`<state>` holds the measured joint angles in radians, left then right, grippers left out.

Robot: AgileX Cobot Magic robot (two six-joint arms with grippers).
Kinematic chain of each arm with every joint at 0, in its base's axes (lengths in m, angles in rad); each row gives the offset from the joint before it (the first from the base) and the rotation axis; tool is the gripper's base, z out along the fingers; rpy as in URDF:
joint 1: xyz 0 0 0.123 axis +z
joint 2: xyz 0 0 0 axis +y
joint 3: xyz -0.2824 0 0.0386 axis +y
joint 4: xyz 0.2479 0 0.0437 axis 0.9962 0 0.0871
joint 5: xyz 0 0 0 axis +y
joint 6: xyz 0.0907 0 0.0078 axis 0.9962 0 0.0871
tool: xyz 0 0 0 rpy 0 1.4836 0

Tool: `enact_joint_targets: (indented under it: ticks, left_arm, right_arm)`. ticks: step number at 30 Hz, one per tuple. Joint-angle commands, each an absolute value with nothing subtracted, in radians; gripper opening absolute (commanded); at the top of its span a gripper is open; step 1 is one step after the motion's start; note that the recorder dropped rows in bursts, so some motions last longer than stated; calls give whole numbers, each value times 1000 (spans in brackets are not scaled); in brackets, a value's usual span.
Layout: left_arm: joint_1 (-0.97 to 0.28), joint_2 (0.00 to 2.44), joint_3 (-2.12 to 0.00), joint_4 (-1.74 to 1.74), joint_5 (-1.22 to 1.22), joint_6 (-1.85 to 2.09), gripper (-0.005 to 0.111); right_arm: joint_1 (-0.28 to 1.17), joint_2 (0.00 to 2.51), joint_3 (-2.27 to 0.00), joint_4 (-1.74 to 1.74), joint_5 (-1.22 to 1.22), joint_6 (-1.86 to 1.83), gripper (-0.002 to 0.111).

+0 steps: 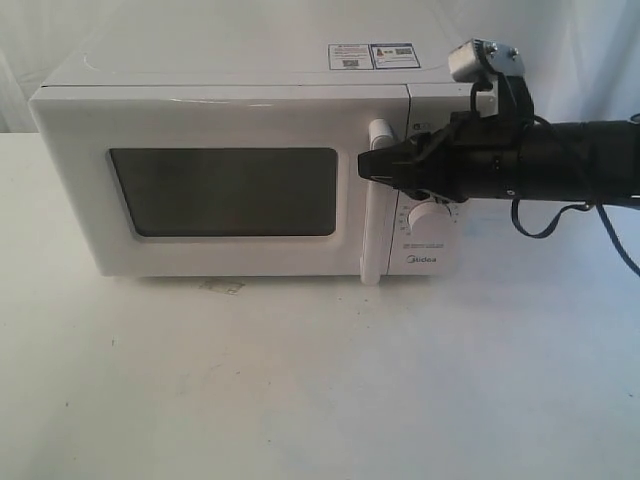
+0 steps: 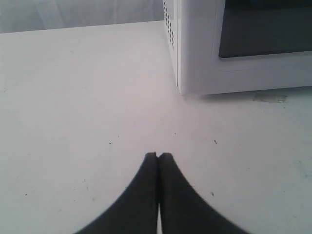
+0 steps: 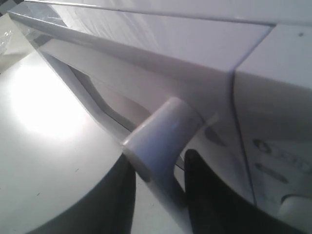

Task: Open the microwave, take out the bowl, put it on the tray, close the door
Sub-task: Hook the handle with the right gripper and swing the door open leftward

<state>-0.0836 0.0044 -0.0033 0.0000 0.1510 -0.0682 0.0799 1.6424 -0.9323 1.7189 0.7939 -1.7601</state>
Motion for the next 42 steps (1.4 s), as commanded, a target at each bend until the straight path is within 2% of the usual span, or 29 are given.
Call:
enact_joint_targets:
  ticks: [1, 12, 18, 42]
  left_arm:
    - [-82, 0, 0, 6, 149, -70, 0]
    - [-82, 0, 0, 6, 149, -70, 0]
    - [-82, 0, 0, 6, 149, -70, 0]
    - [-82, 0, 0, 6, 149, -70, 0]
  right_arm:
    - [80, 1670, -949, 1744, 956, -1853, 0]
    - [95, 1670, -918, 1744, 1185, -1881, 0]
    - [139, 1670, -918, 1727, 1197, -1894, 0]
    - [139, 1607, -824, 1682, 1221, -1939, 0]
